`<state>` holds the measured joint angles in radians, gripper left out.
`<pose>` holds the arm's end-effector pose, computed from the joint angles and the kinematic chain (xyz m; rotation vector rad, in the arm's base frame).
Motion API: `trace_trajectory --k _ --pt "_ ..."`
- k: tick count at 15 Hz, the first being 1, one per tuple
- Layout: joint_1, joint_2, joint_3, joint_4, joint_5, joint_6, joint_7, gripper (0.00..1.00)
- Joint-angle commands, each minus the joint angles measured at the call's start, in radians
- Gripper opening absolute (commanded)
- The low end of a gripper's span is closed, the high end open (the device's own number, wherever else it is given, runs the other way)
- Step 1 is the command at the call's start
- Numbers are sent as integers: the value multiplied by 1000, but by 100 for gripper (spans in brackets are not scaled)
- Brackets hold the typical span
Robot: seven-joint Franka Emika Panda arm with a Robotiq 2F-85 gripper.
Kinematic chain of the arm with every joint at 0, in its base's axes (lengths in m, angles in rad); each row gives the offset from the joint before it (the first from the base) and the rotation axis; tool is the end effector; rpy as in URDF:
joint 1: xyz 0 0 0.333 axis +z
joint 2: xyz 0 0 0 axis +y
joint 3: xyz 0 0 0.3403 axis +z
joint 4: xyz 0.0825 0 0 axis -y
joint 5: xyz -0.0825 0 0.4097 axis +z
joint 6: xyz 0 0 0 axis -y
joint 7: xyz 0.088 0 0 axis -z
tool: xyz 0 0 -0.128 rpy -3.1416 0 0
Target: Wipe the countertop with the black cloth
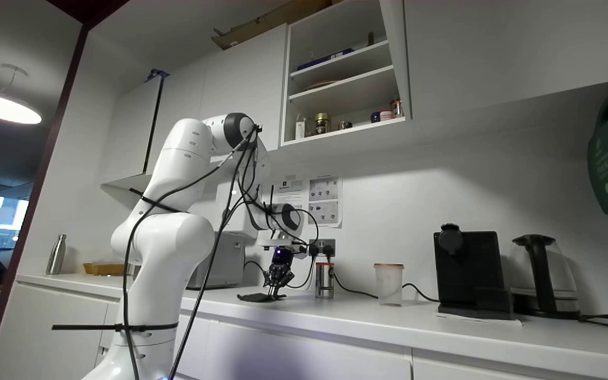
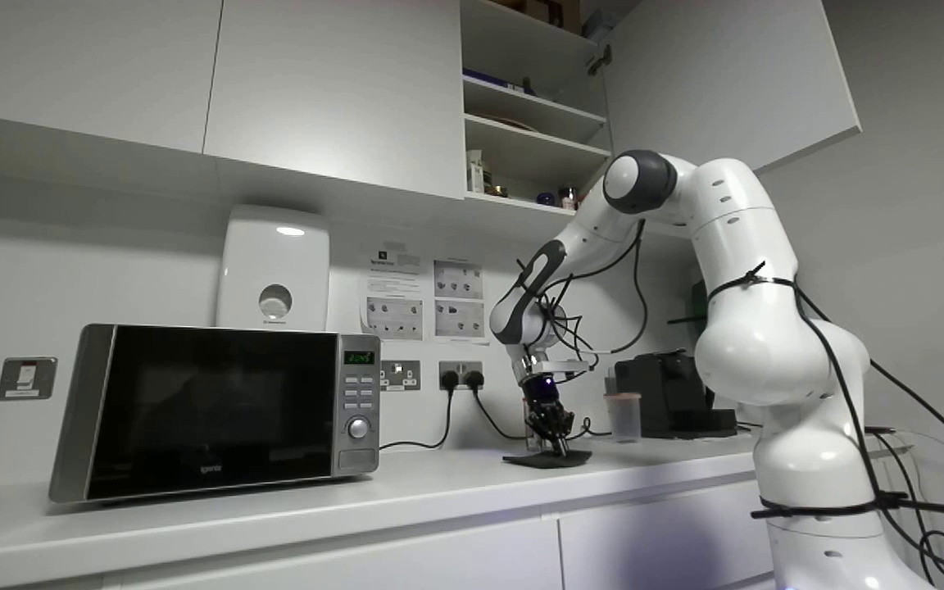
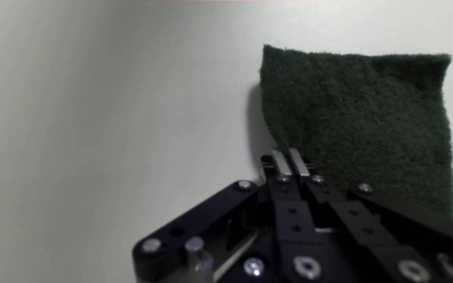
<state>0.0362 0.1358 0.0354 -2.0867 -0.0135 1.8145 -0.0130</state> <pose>0.5323 0.0367 0.3237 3.0545 0.1394 -0.6318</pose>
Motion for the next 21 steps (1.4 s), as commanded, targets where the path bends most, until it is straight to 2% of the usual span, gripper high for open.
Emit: trace_trajectory --k 1,4,7,17,21 --pt "24 34 30 48 35 -4 -20 1" --pt "33 39 38 54 32 -3 -20 1" --pt "14 26 18 35 24 0 -25 1" --pt "-145 -33 -140 -14 18 5 -66 1" --pt "-189 -36 -183 -12 17 6 -70 1"
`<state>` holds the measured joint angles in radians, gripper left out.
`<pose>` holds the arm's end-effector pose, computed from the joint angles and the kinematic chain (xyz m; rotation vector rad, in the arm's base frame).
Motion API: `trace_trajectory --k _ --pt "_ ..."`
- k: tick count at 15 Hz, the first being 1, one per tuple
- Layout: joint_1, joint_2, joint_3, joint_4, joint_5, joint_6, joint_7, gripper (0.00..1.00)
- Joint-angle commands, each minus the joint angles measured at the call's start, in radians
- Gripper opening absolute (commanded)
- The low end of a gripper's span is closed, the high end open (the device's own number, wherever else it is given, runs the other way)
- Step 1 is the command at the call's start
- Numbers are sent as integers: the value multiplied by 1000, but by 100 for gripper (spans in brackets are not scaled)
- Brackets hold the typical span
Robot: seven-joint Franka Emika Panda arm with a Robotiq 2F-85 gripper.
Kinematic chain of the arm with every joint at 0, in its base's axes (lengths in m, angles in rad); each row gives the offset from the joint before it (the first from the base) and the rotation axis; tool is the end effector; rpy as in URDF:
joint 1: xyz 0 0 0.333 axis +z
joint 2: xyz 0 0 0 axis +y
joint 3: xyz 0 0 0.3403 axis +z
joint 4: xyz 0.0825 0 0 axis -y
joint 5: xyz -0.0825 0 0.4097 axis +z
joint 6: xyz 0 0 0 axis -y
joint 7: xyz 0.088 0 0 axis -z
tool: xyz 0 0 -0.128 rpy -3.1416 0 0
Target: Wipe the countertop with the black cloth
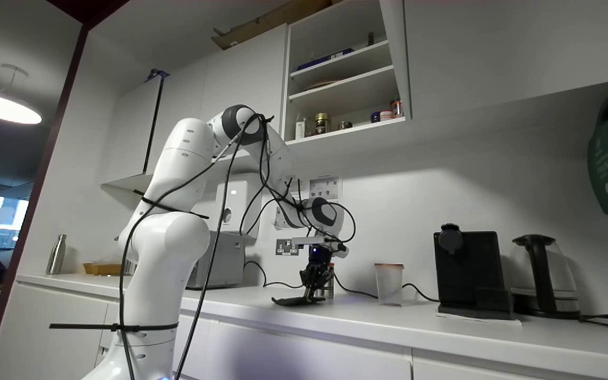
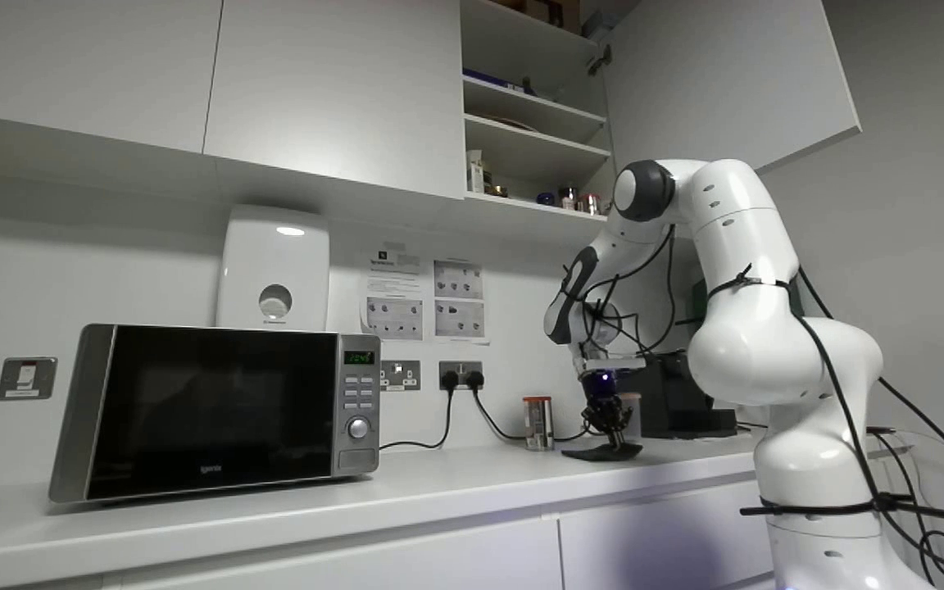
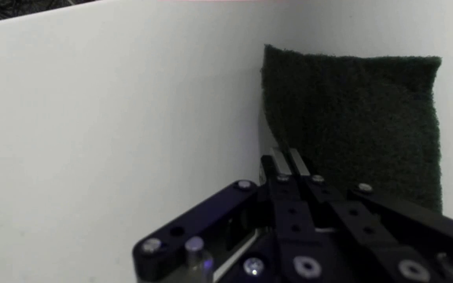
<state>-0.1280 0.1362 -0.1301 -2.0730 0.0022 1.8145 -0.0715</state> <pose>0.5205 -0.1366 0.3297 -3.0202 0.2876 0.6006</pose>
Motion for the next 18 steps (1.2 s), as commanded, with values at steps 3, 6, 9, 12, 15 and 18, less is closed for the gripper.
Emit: trace_trajectory --k 3,6,9,12,15,18 --pt "-24 -29 -18 -22 3 5 -5 1" --pt "1 -18 8 -18 10 2 1 1" --pt "40 -5 51 -10 17 -1 7 1" --pt "84 9 96 3 22 -3 10 1" --pt "128 30 137 32 18 -11 14 1" --pt "157 54 162 85 11 -17 2 1"
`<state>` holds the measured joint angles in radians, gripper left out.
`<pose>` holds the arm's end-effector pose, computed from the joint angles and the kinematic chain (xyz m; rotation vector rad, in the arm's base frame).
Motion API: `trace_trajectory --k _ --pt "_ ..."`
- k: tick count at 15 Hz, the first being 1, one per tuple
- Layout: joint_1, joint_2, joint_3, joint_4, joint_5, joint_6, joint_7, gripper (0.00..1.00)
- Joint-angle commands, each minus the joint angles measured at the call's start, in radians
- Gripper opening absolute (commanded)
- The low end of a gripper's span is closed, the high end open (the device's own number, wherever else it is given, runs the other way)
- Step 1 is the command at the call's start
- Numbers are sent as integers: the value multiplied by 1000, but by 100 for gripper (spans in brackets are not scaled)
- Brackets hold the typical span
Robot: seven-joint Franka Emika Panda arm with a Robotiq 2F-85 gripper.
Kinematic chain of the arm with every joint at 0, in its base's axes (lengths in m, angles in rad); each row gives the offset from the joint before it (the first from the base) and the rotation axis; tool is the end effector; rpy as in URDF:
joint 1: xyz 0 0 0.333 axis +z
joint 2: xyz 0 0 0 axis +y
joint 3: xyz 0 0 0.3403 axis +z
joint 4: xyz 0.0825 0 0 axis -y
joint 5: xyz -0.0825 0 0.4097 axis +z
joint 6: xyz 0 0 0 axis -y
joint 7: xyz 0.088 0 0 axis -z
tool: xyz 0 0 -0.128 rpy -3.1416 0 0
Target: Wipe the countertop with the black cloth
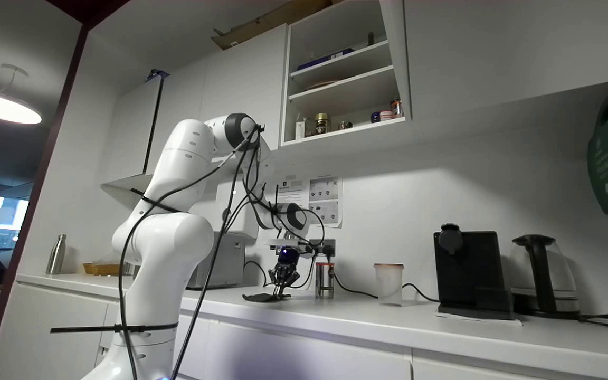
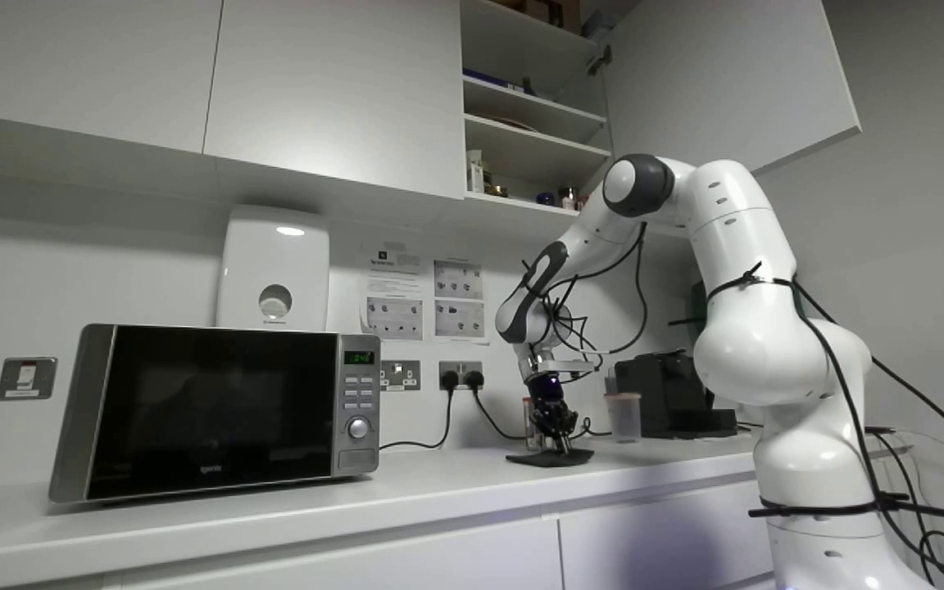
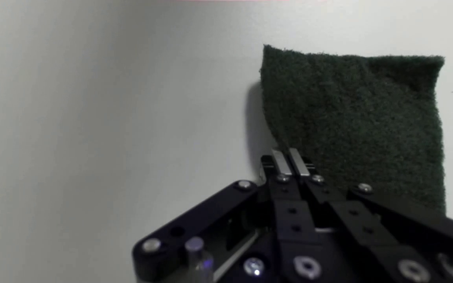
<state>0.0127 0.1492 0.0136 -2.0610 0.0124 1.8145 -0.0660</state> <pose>0.5418 0.0155 0.3270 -3.0569 -0.1333 0.6129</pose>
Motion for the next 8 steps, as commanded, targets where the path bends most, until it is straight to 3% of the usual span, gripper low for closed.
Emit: trace_trajectory --k 1,8 --pt "22 52 22 95 -5 -19 -7 1" --pt "27 221 33 332 -4 -58 -45 1"
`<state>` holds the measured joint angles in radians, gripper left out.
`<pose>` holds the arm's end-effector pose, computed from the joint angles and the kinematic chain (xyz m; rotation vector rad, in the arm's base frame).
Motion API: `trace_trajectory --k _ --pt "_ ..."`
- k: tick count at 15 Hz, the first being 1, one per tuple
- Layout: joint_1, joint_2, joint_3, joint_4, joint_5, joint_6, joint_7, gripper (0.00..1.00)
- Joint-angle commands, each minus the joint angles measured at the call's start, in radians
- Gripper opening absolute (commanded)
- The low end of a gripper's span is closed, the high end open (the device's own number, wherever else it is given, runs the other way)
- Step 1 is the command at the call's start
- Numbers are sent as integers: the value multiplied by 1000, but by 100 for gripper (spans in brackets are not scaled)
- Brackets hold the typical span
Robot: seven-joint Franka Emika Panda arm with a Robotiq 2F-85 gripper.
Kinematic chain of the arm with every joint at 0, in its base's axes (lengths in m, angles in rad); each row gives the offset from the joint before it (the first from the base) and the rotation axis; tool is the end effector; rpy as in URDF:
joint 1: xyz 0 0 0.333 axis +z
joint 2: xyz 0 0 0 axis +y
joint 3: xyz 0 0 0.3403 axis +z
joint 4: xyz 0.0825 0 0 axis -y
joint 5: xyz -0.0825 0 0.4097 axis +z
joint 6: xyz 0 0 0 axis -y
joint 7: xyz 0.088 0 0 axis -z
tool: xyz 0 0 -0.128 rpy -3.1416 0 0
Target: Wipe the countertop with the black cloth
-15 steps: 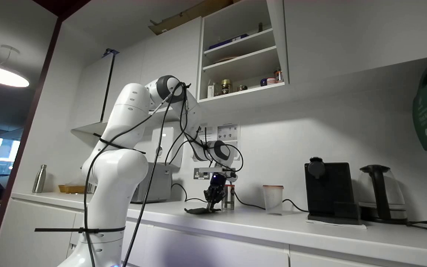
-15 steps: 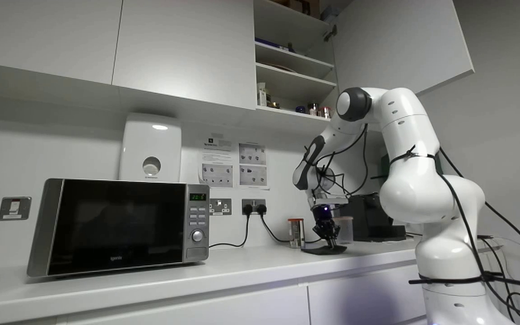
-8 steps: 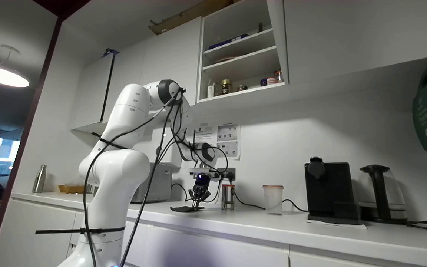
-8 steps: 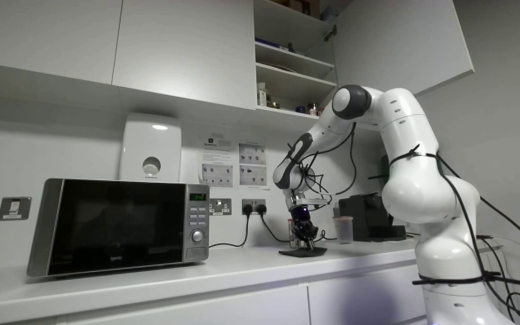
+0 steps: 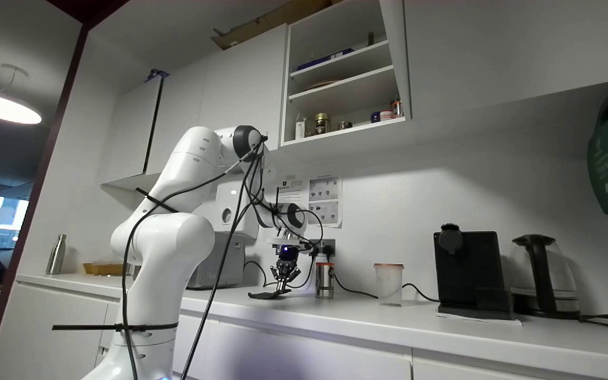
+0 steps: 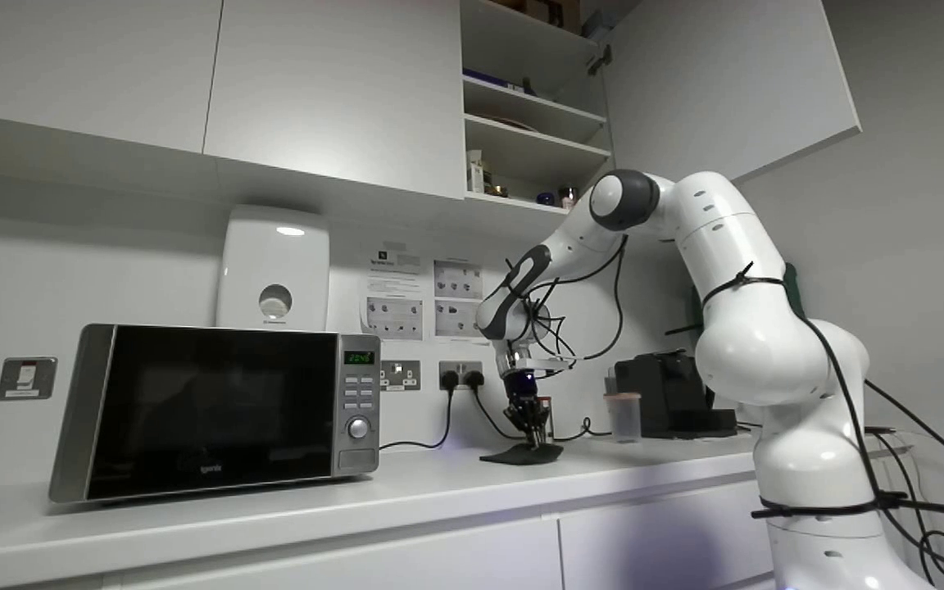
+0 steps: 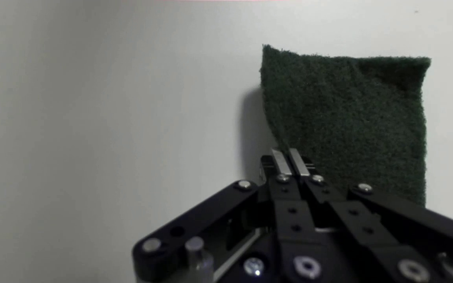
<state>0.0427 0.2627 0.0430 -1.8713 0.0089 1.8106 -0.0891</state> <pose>0.5991 0.0514 0.3420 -3.0696 -0.2641 0.5022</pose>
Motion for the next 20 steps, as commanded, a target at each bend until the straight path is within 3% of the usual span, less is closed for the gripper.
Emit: trace_trajectory --k 1,7,9,12,13,14,20 --pt "-2 136 4 174 -5 -62 -21 1" --pt "18 248 11 390 -25 -134 -18 1" --pt "17 228 17 388 -15 -104 -42 1" --pt "6 160 20 296 -7 -46 -83 1" --pt "0 139 22 265 3 -34 -96 28" --pt "-7 112 22 221 12 -15 -109 29" --pt "-61 -55 19 -105 135 47 -209 73"
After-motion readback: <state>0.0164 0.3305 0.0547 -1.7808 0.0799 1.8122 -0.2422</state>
